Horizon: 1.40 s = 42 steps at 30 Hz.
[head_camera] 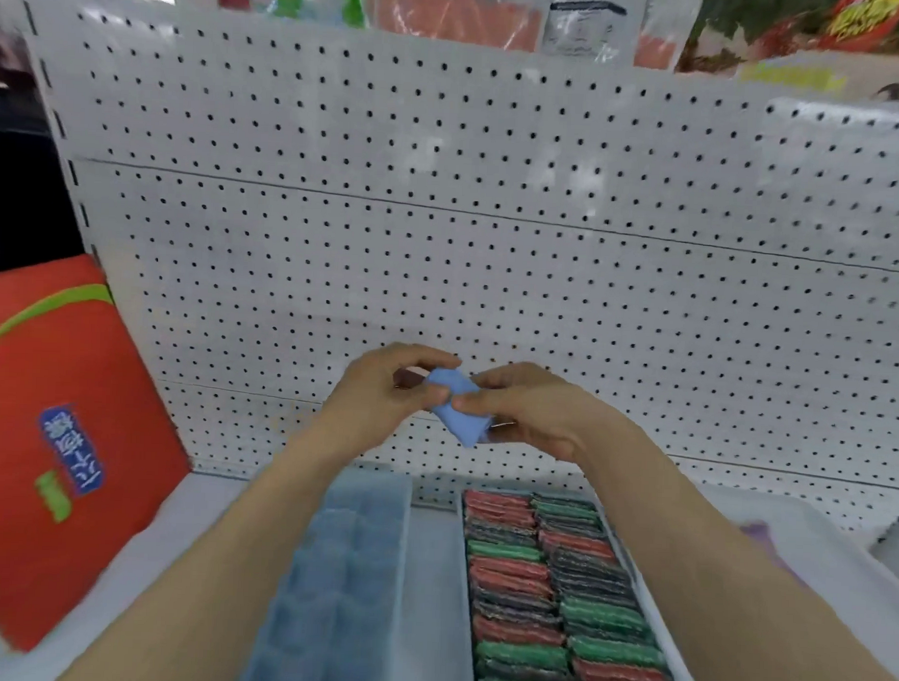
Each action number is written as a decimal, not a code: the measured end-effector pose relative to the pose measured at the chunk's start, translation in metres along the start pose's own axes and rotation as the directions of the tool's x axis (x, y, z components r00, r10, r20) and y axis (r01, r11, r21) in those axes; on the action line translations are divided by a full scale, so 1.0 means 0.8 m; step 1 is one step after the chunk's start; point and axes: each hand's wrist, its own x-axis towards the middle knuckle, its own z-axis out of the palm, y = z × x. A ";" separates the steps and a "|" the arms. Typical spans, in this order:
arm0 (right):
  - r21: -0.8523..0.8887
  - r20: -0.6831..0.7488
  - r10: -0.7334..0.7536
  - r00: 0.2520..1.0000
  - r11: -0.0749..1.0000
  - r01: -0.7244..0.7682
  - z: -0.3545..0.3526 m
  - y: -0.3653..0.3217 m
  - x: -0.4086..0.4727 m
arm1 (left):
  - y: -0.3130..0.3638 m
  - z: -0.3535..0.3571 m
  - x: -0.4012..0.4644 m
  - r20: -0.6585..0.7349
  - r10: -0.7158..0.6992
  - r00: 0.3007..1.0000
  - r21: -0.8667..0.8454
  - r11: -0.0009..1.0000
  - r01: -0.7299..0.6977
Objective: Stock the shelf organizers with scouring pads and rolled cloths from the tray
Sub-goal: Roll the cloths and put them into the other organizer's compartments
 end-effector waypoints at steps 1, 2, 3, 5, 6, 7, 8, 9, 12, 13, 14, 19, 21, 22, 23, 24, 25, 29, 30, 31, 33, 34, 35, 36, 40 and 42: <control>-0.008 0.015 0.024 1.000 1.000 -0.024 0.017 0.001 0.013 | -0.014 -0.016 -0.003 0.023 -0.014 1.000 -0.006 1.000 0.015; -0.032 0.019 0.046 0.999 0.998 -0.045 0.034 0.005 0.026 | -0.028 -0.030 -0.008 0.049 -0.030 0.998 -0.020 0.999 0.031; -0.070 0.014 0.063 0.998 0.996 -0.062 0.052 0.010 0.038 | -0.044 -0.043 -0.012 0.076 -0.050 0.996 -0.027 0.998 0.052; -0.136 -0.044 0.094 0.995 0.986 -0.099 0.087 0.027 0.066 | -0.083 -0.066 -0.021 0.116 -0.116 0.986 -0.037 0.992 0.121; -0.140 -0.095 0.103 0.990 0.983 -0.115 0.105 0.039 0.080 | -0.107 -0.076 -0.026 0.096 -0.167 0.981 -0.038 0.984 0.172; -0.113 -0.144 0.104 0.984 0.986 -0.121 0.121 0.052 0.092 | -0.132 -0.086 -0.033 0.031 -0.238 0.971 -0.015 0.971 0.239; -0.052 -0.190 0.110 0.976 0.991 -0.122 0.137 0.067 0.103 | -0.158 -0.096 -0.039 -0.057 -0.319 0.946 0.029 0.947 0.321; 0.023 -0.228 0.121 0.966 0.993 -0.119 0.152 0.081 0.112 | -0.183 -0.107 -0.047 -0.147 -0.400 0.905 0.090 0.906 0.415; 0.128 -0.312 0.138 0.940 0.986 -0.102 0.186 0.119 0.138 | -0.245 -0.128 -0.072 -0.253 -0.583 0.772 0.184 0.754 0.630; 0.106 -0.333 0.131 0.934 0.989 -0.100 0.193 0.128 0.143 | -0.258 -0.129 -0.079 -0.224 -0.650 0.726 0.126 0.719 0.683; 0.074 -0.353 0.129 0.927 0.991 -0.109 0.202 0.137 0.150 | -0.270 -0.130 -0.086 -0.177 -0.711 0.680 0.030 0.687 0.726; -0.103 -0.374 0.091 0.923 0.985 -0.139 0.234 0.169 0.173 | -0.297 -0.137 -0.096 -0.010 -0.809 0.588 -0.290 0.565 0.773; -0.273 -0.359 0.058 0.932 0.948 -0.165 0.239 0.178 0.180 | -0.298 -0.141 -0.094 0.034 -0.812 0.583 -0.347 0.537 0.769; -0.367 -0.337 0.045 0.941 0.914 -0.175 0.241 0.181 0.183 | -0.300 -0.142 -0.093 0.050 -0.810 0.584 -0.364 0.530 0.766; -0.467 -0.308 0.027 0.951 0.867 -0.176 0.241 0.182 0.186 | -0.299 -0.143 -0.092 0.061 -0.807 0.588 -0.362 0.531 0.767; -0.568 -0.274 0.014 0.962 0.805 -0.173 0.242 0.180 0.189 | -0.299 -0.144 -0.090 0.068 -0.803 0.592 -0.369 0.531 0.762; -0.666 -0.236 0.006 0.972 0.727 -0.167 0.242 0.180 0.192 | -0.300 -0.145 -0.088 0.073 -0.801 0.595 -0.365 0.534 0.763; -0.908 -0.144 0.017 0.989 0.396 -0.139 0.244 0.171 0.204 | -0.303 -0.146 -0.081 0.110 -0.790 0.603 -0.336 0.541 0.771; -0.929 -0.134 0.034 0.990 0.343 -0.137 0.246 0.171 0.208 | -0.306 -0.146 -0.080 0.117 -0.788 0.604 -0.332 0.542 0.772; -0.944 -0.118 0.051 0.992 0.304 -0.128 0.247 0.172 0.212 | -0.307 -0.147 -0.078 0.124 -0.789 0.602 -0.324 0.541 0.776; -0.952 -0.085 0.094 0.992 0.288 -0.108 0.248 0.173 0.220 | -0.307 -0.147 -0.077 0.126 -0.789 0.601 -0.323 0.540 0.777; -0.939 -0.077 0.133 0.988 0.325 -0.116 0.247 0.174 0.223 | -0.307 -0.147 -0.076 0.128 -0.788 0.602 -0.325 0.540 0.776; -0.919 -0.070 0.168 0.983 0.372 -0.129 0.245 0.175 0.225 | -0.307 -0.147 -0.076 0.132 -0.788 0.602 -0.322 0.540 0.778; -0.901 -0.068 0.190 0.979 0.410 -0.142 0.244 0.176 0.227 | -0.307 -0.147 -0.076 0.134 -0.788 0.601 -0.323 0.539 0.778; -0.867 -0.081 0.191 0.978 0.470 -0.163 0.250 0.189 0.229 | -0.307 -0.147 -0.076 0.124 -0.796 0.593 -0.321 0.533 0.783; -0.853 -0.092 0.197 0.976 0.489 -0.179 0.254 0.193 0.232 | -0.304 -0.146 -0.075 0.113 -0.804 0.584 -0.330 0.524 0.785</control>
